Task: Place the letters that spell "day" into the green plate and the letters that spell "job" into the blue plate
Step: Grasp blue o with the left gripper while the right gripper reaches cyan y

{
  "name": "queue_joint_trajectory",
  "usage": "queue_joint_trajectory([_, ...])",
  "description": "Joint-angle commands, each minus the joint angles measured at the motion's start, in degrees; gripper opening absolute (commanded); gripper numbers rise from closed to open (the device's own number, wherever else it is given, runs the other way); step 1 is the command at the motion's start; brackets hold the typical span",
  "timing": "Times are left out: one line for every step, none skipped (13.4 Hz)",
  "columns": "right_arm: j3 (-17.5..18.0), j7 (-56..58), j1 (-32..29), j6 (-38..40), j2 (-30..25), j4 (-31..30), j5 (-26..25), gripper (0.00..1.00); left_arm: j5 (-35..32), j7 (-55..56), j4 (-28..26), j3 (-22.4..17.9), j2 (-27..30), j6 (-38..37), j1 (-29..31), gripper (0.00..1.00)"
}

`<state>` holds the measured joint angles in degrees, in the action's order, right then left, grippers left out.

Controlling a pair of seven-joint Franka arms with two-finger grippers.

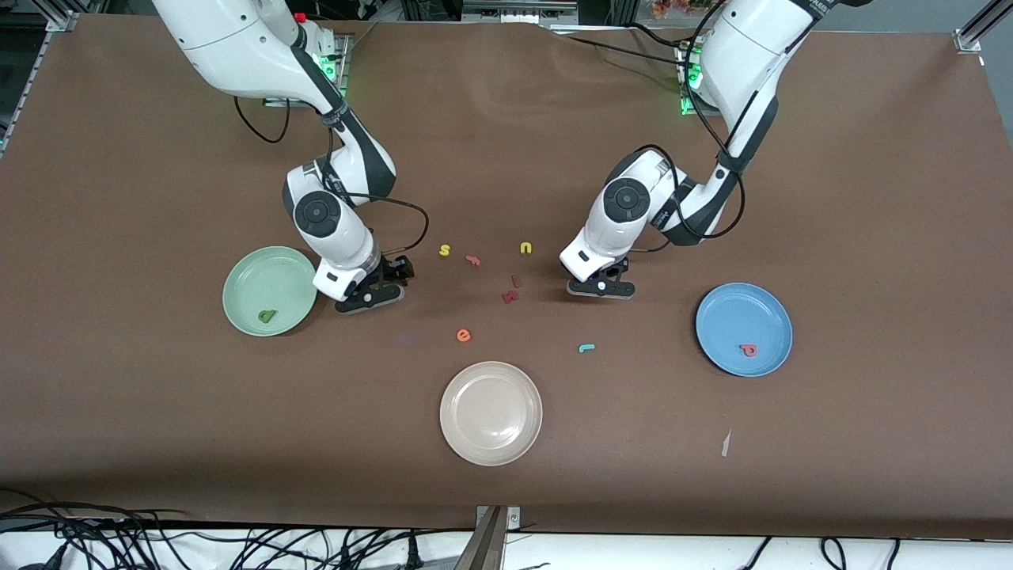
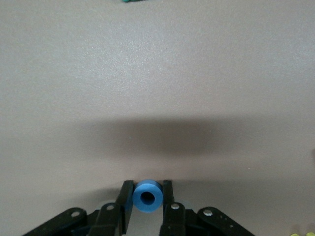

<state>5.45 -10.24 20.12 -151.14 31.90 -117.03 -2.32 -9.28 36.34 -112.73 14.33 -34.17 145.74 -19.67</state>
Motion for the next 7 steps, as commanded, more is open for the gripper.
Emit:
queue_joint_trajectory([0.3, -0.4, -0.2, -1.6, -0.5, -1.4, -1.1, 0.73, -2.7, 0.5, 2.5, -0.6, -0.7, -3.5, 0.4, 0.15])
queue_joint_trajectory([0.3, -0.4, -0.2, -1.6, -0.5, -1.3, -1.1, 0.68, -4.1, -1.8, 5.5, -0.8, 0.2, -9.4, 1.4, 0.15])
queue_joint_trajectory([0.3, -0.4, -0.2, -1.5, -0.5, -1.3, -1.1, 0.64, -4.5, -4.0, 8.1, -0.7, 0.9, -14.8, 2.6, 0.15])
queue_joint_trajectory([0.3, -0.3, -0.2, -1.5, -0.6, -1.3, -1.1, 0.58, -4.5, -7.4, 10.0, -0.7, 1.8, -18.7, 3.8, 0.15])
queue_joint_trajectory([0.3, -0.3, -0.2, -1.5, -0.6, -1.2, -1.1, 0.54, -4.5, -11.8, 11.1, -0.7, 2.4, -20.7, 5.8, 0.15])
queue_joint_trajectory([0.3, -0.3, -0.2, -1.5, -0.6, -1.0, -1.1, 0.54, -4.5, -16.4, 11.7, -0.7, 3.1, -21.4, 8.5, 0.15])
queue_joint_trajectory([0.3, -0.3, -0.2, -1.5, -0.6, -1.0, -1.1, 0.49, -4.5, -21.9, 11.8, -0.6, 3.2, -21.4, 11.1, 0.15])
